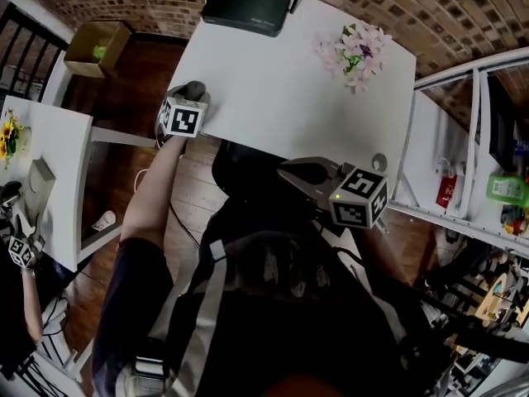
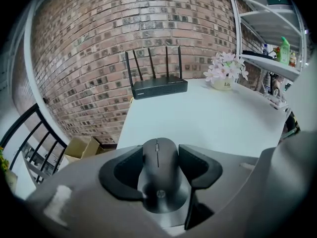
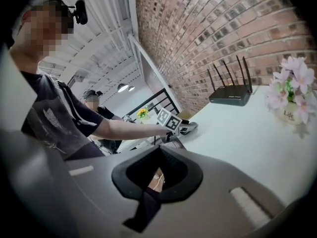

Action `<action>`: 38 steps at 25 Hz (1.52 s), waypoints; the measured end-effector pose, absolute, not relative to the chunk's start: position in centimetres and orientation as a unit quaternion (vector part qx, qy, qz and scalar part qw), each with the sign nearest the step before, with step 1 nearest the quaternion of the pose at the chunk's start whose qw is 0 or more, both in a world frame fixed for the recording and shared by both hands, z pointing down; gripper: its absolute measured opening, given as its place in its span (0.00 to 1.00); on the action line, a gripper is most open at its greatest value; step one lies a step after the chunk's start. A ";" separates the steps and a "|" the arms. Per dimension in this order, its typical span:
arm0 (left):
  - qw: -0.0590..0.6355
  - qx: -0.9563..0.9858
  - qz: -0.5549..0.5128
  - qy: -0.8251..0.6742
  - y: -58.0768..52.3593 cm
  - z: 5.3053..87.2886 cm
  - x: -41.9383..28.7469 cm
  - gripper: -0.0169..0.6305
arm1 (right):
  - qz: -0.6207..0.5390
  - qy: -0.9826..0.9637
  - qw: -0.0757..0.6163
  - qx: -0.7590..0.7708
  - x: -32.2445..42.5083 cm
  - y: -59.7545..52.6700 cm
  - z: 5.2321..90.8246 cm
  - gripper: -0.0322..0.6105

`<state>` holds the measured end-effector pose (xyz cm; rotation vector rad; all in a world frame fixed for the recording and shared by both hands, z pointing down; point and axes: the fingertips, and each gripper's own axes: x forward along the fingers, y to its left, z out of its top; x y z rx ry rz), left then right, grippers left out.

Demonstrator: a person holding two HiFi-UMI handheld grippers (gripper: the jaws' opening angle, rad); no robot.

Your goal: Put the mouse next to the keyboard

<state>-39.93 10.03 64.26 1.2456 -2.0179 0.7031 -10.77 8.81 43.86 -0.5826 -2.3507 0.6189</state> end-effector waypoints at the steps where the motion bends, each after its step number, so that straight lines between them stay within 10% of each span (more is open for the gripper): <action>1: 0.328 0.476 0.268 -0.771 10.1 64.3 -40.1 0.39 | 0.235 -0.890 0.314 -0.233 -10.9 9.0 43.5 0.05; 38: 0.327 0.457 0.260 -0.785 11.3 64.4 -44.1 0.39 | 0.320 -0.887 0.305 -0.135 -12.8 7.8 46.2 0.06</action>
